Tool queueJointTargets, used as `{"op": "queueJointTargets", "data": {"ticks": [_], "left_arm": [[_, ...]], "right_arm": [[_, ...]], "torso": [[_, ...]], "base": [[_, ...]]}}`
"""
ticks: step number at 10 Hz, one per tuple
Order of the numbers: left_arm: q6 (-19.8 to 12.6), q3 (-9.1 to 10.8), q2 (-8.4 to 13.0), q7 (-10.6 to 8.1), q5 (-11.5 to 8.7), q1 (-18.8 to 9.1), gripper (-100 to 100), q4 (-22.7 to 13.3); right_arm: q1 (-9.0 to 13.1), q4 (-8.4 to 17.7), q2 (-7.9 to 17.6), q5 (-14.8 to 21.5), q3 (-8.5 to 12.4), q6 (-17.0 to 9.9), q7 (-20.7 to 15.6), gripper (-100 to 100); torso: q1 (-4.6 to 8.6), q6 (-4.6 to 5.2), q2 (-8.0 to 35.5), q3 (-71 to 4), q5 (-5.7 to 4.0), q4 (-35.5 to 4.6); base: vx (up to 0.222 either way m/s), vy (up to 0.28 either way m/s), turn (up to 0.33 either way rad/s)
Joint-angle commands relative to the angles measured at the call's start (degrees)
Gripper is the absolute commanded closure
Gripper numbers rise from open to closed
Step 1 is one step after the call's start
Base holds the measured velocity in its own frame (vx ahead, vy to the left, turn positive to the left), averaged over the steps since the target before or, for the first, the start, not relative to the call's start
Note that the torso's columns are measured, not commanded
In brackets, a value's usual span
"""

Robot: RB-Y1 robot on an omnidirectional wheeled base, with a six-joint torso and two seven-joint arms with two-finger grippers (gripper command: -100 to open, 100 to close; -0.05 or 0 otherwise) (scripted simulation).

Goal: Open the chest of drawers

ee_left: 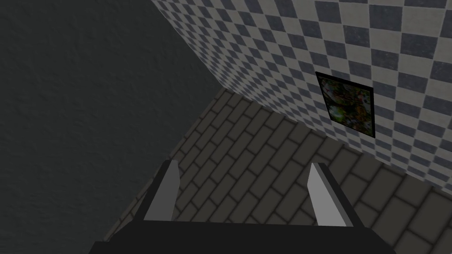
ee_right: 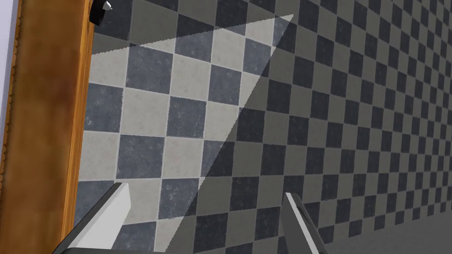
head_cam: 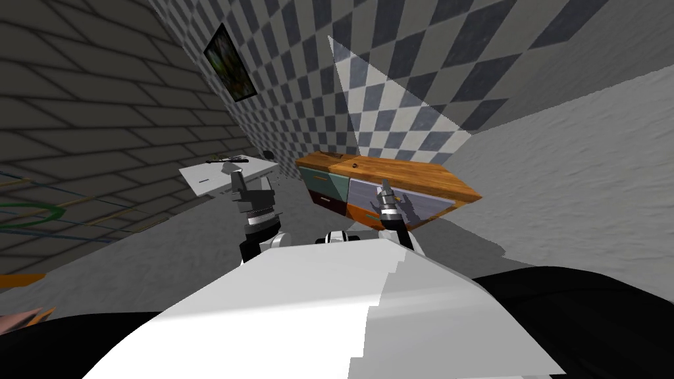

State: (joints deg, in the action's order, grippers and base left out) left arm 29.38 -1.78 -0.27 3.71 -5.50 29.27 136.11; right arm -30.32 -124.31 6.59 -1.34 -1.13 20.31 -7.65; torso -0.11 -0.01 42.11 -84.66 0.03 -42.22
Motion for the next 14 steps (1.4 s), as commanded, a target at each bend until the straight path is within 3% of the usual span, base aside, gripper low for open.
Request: {"op": "queueJointTargets", "data": {"ticks": [1, 2, 3, 5, 14], "left_arm": [[0.0, 0.0, 0.0, 0.0, 0.0, 0.0, 0, 0.0], [0.0, 0.0, 0.0, 0.0, 0.0, 0.0, 0, 0.0], [0.0, 0.0, 0.01, 0.0, 0.0, 0.0, 0, 0.0], [0.0, 0.01, 0.01, 0.0, 0.0, 0.0, 0, 0.0], [0.0, 0.0, 0.0, 0.0, 0.0, 0.0, 0, 0.0]], "right_arm": [[-0.58, 0.67, 2.01, 2.94, -0.17, -3.37, -1.14, -100], [-0.63, 1.52, 3.09, 5.19, -0.46, -5.45, -2.04, -100], [-0.63, 1.52, 3.09, 5.19, -0.46, -5.6, -2.04, -100], [-0.76, 3.4, 5.34, 9.44, -1.09, -9.53, -4.06, -100], [-1.03, 7.72, 10.21, 21.78, -2.55, -21.85, -8.63, -100]], "torso": [[0.02, 0.01, 0.13, 0.06, -0.01, -0.05], [0.23, 0.02, 0.28, 0.15, -0.05, -0.1], [0.29, 0.01, 0.28, 0.16, -0.09, -0.1], [0.11, 0.0, 0.14, 0.08, -0.04, -0.06], [0.06, 0.0, 0.03, 0.0, -0.02, -0.03]], "base": [[0.089, 0.096, 0.009], [0.089, 0.07, 0.036], [0.069, 0.049, 0.021], [0.13, 0.099, 0.051], [0.104, 0.087, 0.037]]}}
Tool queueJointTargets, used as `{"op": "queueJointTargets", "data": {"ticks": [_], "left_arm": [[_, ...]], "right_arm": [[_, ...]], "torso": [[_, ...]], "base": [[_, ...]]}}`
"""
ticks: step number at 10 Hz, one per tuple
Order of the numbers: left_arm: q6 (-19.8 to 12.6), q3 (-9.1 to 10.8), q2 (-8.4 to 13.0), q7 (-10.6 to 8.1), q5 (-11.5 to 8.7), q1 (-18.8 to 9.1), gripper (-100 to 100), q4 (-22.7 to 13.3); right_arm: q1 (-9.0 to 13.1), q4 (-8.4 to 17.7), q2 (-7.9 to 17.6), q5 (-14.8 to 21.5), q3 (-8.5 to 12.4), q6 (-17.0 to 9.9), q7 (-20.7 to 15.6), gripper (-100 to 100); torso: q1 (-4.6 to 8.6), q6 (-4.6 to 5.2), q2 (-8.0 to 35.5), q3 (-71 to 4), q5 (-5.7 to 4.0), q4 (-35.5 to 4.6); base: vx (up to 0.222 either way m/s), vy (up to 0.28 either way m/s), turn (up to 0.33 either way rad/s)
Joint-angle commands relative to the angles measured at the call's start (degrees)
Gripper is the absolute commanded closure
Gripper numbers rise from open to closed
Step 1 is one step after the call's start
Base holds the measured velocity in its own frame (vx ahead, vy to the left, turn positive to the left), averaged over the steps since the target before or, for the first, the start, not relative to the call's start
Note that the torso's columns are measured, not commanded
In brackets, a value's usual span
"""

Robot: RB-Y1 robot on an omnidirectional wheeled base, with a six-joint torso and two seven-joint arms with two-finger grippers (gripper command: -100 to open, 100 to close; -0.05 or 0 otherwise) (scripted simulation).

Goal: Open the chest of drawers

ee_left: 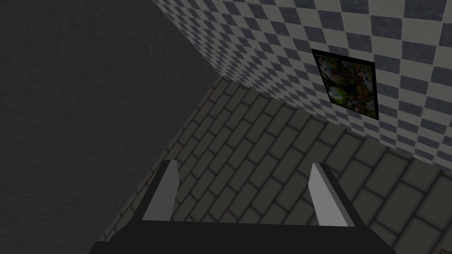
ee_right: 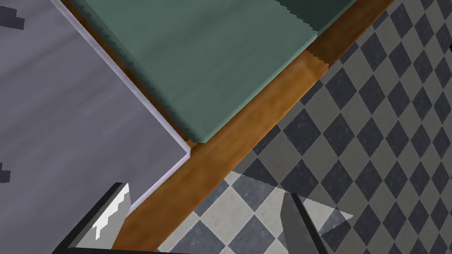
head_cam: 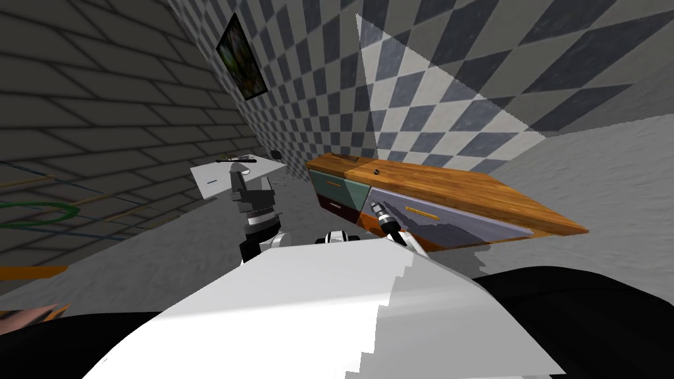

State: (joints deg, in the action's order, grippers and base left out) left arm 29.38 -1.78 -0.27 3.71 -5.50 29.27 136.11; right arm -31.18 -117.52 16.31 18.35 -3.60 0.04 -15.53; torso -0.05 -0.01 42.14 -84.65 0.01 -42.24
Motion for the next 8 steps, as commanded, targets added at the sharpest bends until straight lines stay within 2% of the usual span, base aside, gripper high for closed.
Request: {"op": "queueJointTargets", "data": {"ticks": [1, 2, 3, 4, 5, 8], "left_arm": [[0.0, 0.0, 0.0, 0.0, 0.0, 0.0, 0, 0.0], [0.0, 0.0, 0.0, 0.0, 0.0, 0.0, 0, 0.0], [0.0, 0.0, 0.0, 0.0, 0.0, -0.01, 0, 0.0], [0.0, 0.0, 0.0, 0.0, 0.0, 0.0, 0, 0.0], [0.0, 0.0, 0.0, 0.0, 0.0, 0.0, 0, 0.0], [0.0, 0.0, 0.0, 0.0, 0.0, 0.0, 0, 0.0]], "right_arm": [[-0.25, 2.07, 1.73, 4.31, -0.48, -3.91, -1.94, -100], [-0.25, 2.07, 1.73, 5.1, -0.48, -4.56, -1.94, -100], [-0.31, 3.22, 2.94, 7.32, -0.89, -6.95, -3.14, -100], [-0.31, 3.22, 2.94, 8.11, -0.89, -7.55, -3.14, -100], [-0.37, 4.35, 4.1, 10.06, -1.3, -9.74, -4.34, -100], [-0.42, 5.49, 5.23, 14.03, -1.72, -13.52, -5.53, -100]], "torso": [[0.06, 0.02, 0.14, 0.07, -0.01, -0.03], [0.03, 0.0, 0.17, 0.11, -0.01, -0.05], [0.11, 0.02, 0.26, 0.15, -0.02, -0.07], [0.11, 0.0, 0.11, 0.08, -0.03, -0.04], [0.1, 0.02, 0.17, 0.09, -0.02, -0.04], [0.01, 0.0, 0.09, 0.06, 0.0, -0.03]], "base": [[0.109, 0.096, 0.068], [0.085, 0.079, 0.028], [0.122, 0.072, 0.055], [0.101, 0.064, 0.031], [0.099, 0.101, 0.074], [0.1, 0.09, 0.05]]}}
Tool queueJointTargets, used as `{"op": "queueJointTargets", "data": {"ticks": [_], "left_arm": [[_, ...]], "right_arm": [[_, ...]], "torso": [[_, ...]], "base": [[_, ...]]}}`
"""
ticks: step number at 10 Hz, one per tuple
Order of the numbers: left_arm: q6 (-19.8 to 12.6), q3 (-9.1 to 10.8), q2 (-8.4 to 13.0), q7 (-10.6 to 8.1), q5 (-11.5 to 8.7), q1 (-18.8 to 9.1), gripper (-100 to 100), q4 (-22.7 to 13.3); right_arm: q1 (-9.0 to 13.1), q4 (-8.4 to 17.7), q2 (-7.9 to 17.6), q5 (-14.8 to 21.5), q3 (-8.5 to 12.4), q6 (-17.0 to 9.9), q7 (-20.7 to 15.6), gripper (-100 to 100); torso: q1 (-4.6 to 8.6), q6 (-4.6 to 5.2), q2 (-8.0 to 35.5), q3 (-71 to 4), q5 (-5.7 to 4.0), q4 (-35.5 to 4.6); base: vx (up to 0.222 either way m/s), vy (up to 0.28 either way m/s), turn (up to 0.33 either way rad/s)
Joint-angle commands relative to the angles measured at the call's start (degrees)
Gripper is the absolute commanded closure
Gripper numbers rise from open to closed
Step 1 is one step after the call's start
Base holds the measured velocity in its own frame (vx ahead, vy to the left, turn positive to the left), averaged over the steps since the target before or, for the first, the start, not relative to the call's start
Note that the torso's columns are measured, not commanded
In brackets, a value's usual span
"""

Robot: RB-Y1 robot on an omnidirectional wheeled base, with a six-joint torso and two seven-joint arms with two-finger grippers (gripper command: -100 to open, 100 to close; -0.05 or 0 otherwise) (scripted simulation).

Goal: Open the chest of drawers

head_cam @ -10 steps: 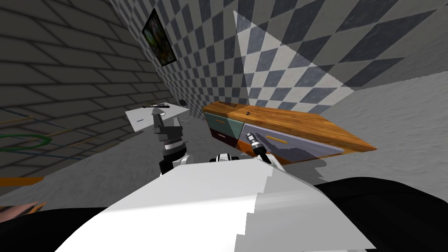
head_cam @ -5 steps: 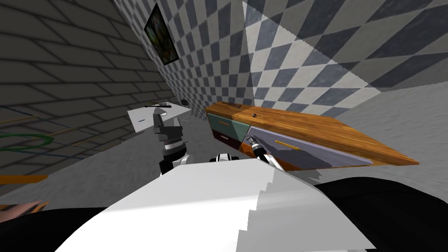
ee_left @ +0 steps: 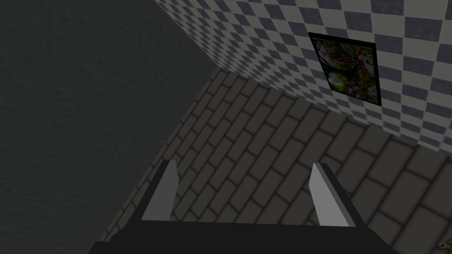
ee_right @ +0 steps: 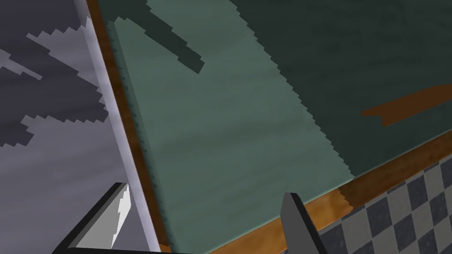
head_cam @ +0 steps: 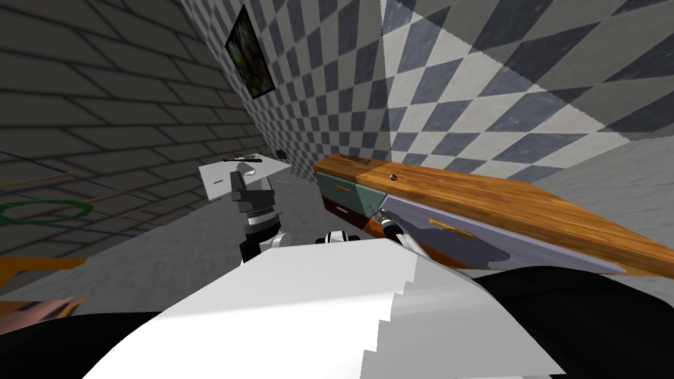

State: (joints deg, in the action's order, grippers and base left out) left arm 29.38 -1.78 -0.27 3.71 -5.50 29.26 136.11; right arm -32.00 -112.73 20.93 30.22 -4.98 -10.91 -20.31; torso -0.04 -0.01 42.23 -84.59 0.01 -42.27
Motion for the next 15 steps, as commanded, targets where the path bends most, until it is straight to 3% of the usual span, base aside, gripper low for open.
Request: {"op": "queueJointTargets", "data": {"ticks": [1, 9, 15], "left_arm": [[0.0, 0.0, 0.0, 0.0, 0.0, 0.0, 0, 0.0], [0.0, 0.0, 0.0, 0.0, 0.0, -0.01, 0, 0.0], [0.0, 0.0, 0.0, 0.0, 0.0, -0.01, 0, 0.0]], "right_arm": [[0.36, 1.84, 1.73, 4.29, -0.76, -4.52, -1.93, -100], [0.36, 6.34, 6.18, 15.31, -2.49, -15.77, -6.3, -100], [0.53, 9.59, 9.37, 21.62, -3.77, -24.14, -9.17, -100]], "torso": [[0.06, 0.02, 0.09, 0.04, -0.01, -0.02], [0.05, 0.02, 0.1, 0.05, 0.0, -0.02], [-0.11, -0.01, -0.02, -0.01, 0.03, 0.0]], "base": [[0.09, 0.104, 0.096], [0.079, 0.09, 0.071], [0.066, 0.095, 0.099]]}}
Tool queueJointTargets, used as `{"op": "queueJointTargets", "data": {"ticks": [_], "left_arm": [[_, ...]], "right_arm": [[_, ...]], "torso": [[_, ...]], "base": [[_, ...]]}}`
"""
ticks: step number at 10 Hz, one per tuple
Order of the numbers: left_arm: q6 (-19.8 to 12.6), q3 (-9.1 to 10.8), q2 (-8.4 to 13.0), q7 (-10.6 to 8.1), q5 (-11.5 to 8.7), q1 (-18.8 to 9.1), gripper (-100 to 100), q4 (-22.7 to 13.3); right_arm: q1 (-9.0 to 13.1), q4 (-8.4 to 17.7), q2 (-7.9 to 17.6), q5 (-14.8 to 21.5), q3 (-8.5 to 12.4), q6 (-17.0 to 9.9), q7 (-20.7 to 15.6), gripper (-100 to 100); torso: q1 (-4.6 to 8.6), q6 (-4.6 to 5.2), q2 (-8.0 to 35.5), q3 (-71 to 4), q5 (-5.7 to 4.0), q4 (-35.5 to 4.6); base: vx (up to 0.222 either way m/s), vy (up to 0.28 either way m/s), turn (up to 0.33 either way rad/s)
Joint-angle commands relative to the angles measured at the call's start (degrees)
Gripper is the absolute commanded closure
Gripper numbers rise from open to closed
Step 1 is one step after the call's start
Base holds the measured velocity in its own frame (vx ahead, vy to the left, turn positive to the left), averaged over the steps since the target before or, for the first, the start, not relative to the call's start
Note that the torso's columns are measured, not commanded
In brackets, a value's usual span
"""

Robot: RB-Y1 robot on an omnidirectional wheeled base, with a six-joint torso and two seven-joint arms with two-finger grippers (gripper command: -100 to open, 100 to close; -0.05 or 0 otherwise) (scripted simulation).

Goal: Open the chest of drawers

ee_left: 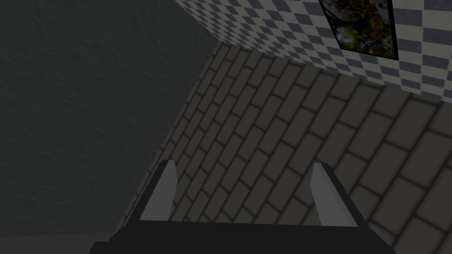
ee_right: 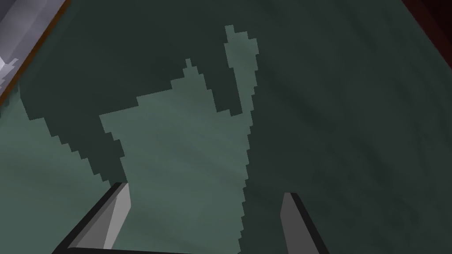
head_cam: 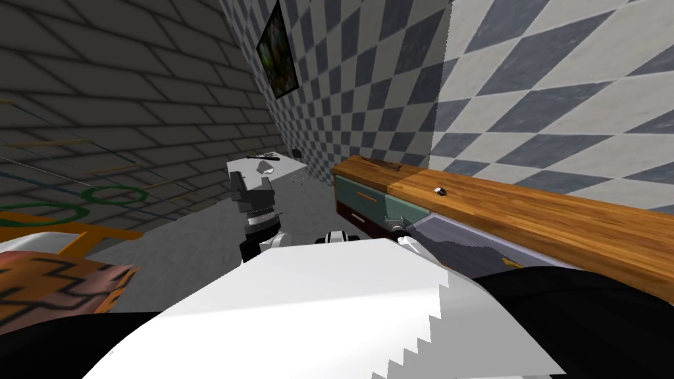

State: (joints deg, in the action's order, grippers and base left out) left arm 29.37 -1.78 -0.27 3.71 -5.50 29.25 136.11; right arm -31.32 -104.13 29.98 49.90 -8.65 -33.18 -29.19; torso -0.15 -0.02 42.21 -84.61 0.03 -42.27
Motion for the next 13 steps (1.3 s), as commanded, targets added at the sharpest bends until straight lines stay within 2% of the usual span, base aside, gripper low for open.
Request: {"op": "queueJointTargets", "data": {"ticks": [1, 2, 4, 5, 7, 8, 10, 11, 13], "left_arm": [[0.0, 0.0, 0.0, 0.0, 0.0, 0.0, 0, 0.0], [0.0, 0.0, 0.0, 0.0, 0.0, 0.0, 0, 0.0], [0.0, 0.01, 0.0, 0.0, 0.0, 0.0, 0, 0.0], [0.0, 0.0, 0.0, 0.0, 0.0, 0.0, 0, 0.0], [0.0, 0.0, 0.0, 0.0, 0.0, 0.0, 0, 0.0], [0.0, 0.0, 0.0, 0.0, 0.0, -0.01, 0, 0.0], [0.0, 0.0, 0.0, 0.0, 0.0, -0.01, 0, 0.0], [0.0, 0.0, 0.0, 0.0, 0.0, -0.01, 0, 0.0], [0.0, 0.01, 0.01, 0.0, 0.0, 0.0, 0, 0.0]], "right_arm": [[-0.06, 2.02, 1.32, 3.77, -0.52, -3.79, -1.17, -100], [-0.06, 2.02, 1.32, 3.77, -0.52, -4.19, -1.17, -100], [0.14, 3.99, 3.16, 7.06, -1.35, -7.92, -2.81, -100], [0.14, 3.99, 3.16, 7.06, -1.35, -8.53, -2.81, -100], [0.36, 5.78, 4.73, 9.94, -2.14, -12.25, -4.32, -100], [0.36, 5.78, 4.73, 9.94, -2.14, -12.5, -4.32, -100], [0.58, 7.42, 6.08, 12.48, -2.88, -15.95, -5.69, -100], [0.58, 7.42, 6.08, 12.48, -2.88, -16.12, -5.69, -100], [0.8, 8.91, 7.28, 14.72, -3.55, -19.36, -6.92, -100]], "torso": [[0.1, 0.05, 0.05, 0.01, -0.01, 0.0], [0.14, 0.01, 0.13, 0.07, -0.03, -0.03], [0.23, 0.01, 0.13, 0.08, -0.07, -0.03], [0.06, 0.02, 0.07, 0.03, -0.01, -0.01], [0.12, 0.01, 0.09, 0.04, -0.03, -0.02], [0.09, -0.02, 0.09, 0.05, -0.01, -0.03], [0.15, 0.0, 0.1, 0.05, -0.03, -0.03], [0.09, 0.0, 0.05, 0.03, -0.02, -0.01], [0.24, 0.01, 0.07, 0.03, -0.07, -0.01]], "base": [[0.045, 0.111, 0.136], [0.034, 0.075, 0.061], [0.045, 0.095, 0.146], [0.04, 0.091, 0.076], [0.033, 0.108, 0.187], [0.018, 0.107, 0.058], [0.023, 0.117, 0.176], [0.029, 0.086, 0.045], [0.035, 0.085, 0.146]]}}
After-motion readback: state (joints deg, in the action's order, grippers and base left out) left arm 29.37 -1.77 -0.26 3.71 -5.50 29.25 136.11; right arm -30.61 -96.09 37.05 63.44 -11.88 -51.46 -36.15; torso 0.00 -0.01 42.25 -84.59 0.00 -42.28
